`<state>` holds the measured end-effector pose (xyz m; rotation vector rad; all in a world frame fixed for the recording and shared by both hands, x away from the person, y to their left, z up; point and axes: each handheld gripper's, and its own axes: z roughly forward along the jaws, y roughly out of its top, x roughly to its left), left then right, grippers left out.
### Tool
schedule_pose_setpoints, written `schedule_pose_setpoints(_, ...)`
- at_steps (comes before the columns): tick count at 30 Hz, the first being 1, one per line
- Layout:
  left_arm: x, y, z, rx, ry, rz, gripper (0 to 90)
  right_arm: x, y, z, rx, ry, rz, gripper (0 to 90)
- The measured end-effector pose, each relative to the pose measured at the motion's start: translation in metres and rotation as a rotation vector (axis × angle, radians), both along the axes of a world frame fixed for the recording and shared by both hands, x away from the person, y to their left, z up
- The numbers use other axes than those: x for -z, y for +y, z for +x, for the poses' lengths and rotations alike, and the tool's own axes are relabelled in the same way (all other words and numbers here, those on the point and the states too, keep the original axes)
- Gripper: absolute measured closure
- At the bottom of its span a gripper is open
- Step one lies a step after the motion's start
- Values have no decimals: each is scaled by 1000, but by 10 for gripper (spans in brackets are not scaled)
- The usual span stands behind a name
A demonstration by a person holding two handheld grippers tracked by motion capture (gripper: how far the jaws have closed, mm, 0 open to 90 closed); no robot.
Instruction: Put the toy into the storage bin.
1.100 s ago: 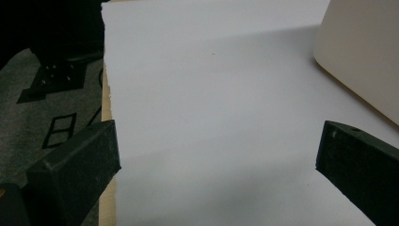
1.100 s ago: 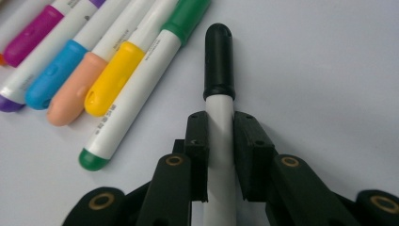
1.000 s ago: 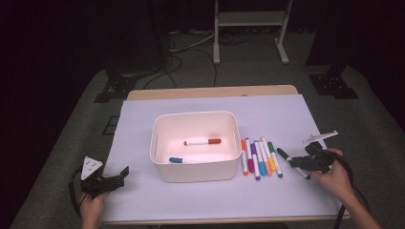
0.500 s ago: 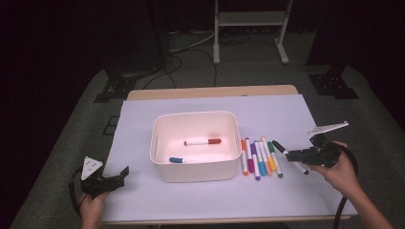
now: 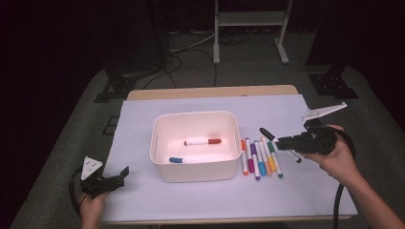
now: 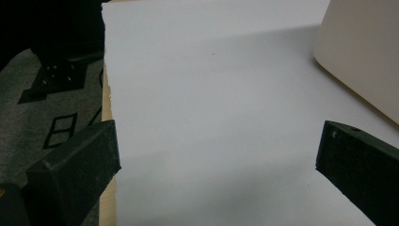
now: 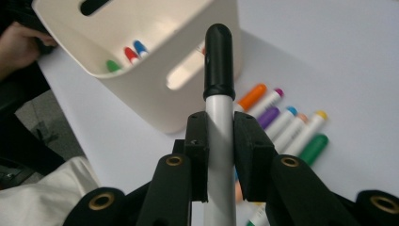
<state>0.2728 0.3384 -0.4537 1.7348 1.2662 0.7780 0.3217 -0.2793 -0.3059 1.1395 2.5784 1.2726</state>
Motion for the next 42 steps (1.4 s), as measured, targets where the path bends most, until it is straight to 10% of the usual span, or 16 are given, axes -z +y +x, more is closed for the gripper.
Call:
schedule_pose_setpoints(19,0,0,0,1,-1,-5,0,-50,80,3,-187,-65,-23,757)
schedule_pose_setpoints(42,0,1,0,5,2,-10,0,-50,162,13,-369,-48,-61,757)
